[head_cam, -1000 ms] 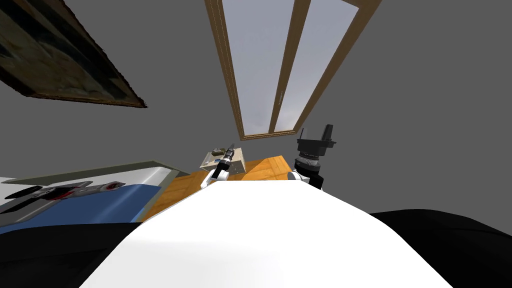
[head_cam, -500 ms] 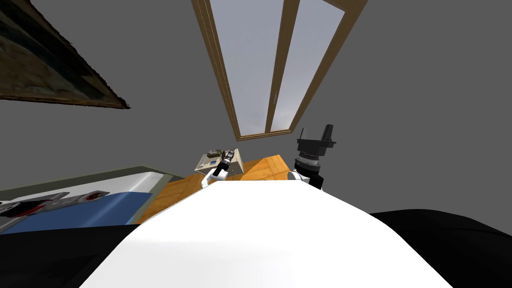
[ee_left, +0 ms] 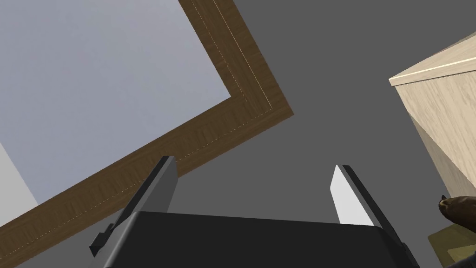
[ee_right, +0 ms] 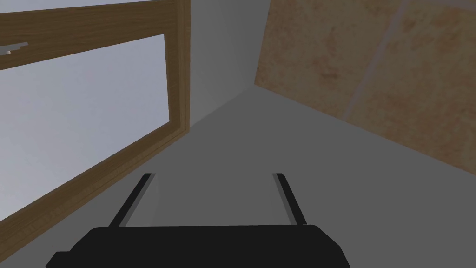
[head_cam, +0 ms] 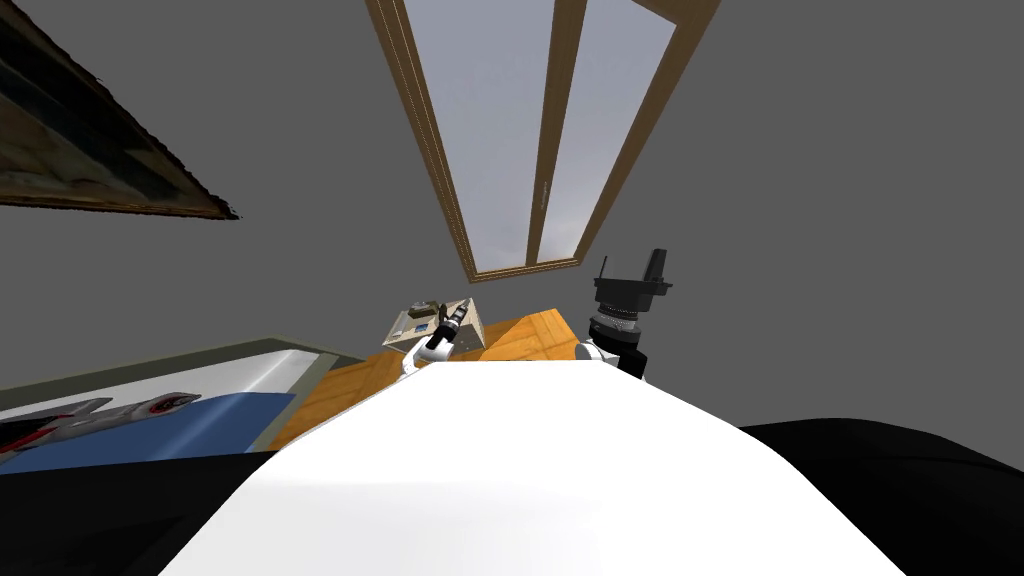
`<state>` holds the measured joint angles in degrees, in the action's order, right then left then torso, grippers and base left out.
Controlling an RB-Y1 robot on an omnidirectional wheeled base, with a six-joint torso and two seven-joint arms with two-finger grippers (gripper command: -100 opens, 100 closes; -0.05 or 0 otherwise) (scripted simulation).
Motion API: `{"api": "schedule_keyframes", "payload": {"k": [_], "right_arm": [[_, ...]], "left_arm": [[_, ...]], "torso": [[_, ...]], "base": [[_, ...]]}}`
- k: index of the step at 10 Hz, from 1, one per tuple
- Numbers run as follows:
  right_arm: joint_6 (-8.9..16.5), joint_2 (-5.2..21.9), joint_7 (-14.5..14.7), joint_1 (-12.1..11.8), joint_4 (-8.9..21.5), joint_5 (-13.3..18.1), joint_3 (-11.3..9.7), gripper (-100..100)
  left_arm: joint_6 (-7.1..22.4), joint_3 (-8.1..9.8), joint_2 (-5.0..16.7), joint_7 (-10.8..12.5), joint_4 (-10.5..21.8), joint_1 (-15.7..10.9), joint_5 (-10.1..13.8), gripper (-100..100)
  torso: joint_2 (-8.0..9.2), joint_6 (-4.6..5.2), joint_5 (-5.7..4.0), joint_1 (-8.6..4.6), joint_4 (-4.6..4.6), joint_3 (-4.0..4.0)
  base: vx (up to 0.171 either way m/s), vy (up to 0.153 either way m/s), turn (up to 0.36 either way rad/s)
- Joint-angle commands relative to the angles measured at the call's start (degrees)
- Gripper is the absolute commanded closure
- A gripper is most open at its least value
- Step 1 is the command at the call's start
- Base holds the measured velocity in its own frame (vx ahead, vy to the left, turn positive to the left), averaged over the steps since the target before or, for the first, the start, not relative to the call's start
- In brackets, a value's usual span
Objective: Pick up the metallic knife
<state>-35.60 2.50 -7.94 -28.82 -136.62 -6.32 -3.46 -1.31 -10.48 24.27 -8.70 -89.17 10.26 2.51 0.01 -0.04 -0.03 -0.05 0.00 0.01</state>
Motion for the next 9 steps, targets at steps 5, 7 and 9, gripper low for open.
{"api": "schedule_keyframes", "payload": {"k": [5,7,9], "right_arm": [[0.0,0.0,0.0,0.0,0.0,0.0,0.0,0],[0.0,0.0,0.0,0.0,0.0,0.0,0.0,0],[0.0,0.0,0.0,0.0,0.0,0.0,0.0,0]], "left_arm": [[5.6,-1.1,3.9,-1.8,7.5,-3.7,0.5,-100],[5.6,-1.1,3.9,-1.8,9.3,-3.7,0.5,-100],[7.5,-1.46,5.3,-2.4,11.2,-4.9,0.6,-100]], "torso": [[-0.01,0.0,-0.02,-0.08,0.0,-0.01],[-0.02,0.0,-0.02,-0.09,0.0,-0.01],[0.03,-0.01,0.01,0.05,0.01,0.01]], "base": [[0.009,-0.036,-0.07],[0.006,-0.024,-0.02],[0.003,-0.011,-0.047]]}}
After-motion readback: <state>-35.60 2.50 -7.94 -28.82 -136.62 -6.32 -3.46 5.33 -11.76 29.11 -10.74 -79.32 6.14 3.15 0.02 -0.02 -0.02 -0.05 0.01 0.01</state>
